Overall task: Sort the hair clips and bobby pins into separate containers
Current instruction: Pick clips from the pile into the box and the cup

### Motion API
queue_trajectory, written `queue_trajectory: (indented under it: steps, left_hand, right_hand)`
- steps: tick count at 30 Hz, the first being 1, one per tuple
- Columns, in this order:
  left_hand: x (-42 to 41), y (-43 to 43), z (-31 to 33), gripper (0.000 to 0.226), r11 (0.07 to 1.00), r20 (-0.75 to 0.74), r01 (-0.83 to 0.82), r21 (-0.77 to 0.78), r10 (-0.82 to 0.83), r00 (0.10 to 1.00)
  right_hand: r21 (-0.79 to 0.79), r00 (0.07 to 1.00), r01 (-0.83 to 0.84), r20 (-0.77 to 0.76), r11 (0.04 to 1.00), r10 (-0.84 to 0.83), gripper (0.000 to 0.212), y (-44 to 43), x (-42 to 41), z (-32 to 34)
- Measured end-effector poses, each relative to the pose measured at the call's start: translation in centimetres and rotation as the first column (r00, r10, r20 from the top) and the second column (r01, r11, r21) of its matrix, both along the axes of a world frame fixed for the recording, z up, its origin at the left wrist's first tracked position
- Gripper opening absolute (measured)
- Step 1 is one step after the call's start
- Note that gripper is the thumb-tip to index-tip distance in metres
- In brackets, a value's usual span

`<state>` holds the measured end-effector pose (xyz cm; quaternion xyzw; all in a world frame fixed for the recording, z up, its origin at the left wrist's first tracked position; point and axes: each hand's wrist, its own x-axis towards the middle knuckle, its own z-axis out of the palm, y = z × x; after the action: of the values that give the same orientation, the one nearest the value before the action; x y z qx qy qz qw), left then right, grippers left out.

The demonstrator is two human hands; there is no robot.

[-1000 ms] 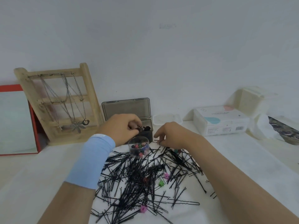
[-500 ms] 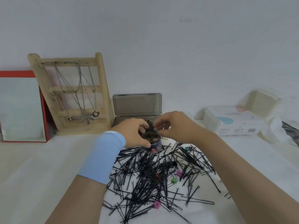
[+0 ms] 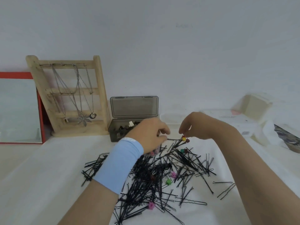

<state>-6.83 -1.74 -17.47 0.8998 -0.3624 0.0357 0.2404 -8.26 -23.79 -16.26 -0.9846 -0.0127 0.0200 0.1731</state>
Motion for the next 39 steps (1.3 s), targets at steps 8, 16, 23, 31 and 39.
queue_trajectory:
  steps: [8,16,23,31,39]
  left_hand:
    - [-0.5,-6.4,-1.6,0.034,0.904,-0.026,0.167,0.394,-0.171,0.985]
    - [-0.5,-7.9,-2.7,0.021,0.92,-0.061,0.173,0.351,-0.162,0.985]
    - [-1.0,-4.9,-0.8,0.02,0.979,-0.042,0.124,0.164,-0.118,0.992]
    - [1.9,2.4,1.3,0.017,0.981,-0.046,-0.142,0.135,0.15,0.988]
    - [3.0,3.6,0.8,0.018,0.988,-0.13,-0.15,0.03,0.152,0.98]
  right_hand:
    - [-0.08,0.999,0.014,-0.045,0.997,-0.018,0.035,-0.7,1.1,-2.7]
    - [-0.18,0.98,0.064,-0.175,0.982,-0.096,0.019,-1.0,1.2,-2.6]
    - [-0.08,0.994,0.026,-0.101,0.996,-0.034,0.036,-0.7,1.4,-3.7]
    - [-0.061,0.995,0.016,-0.093,0.998,-0.022,0.012,-0.5,0.8,-2.5]
    - [0.167,0.973,-0.183,0.17,0.969,0.154,0.016,4.9,0.0,-0.3]
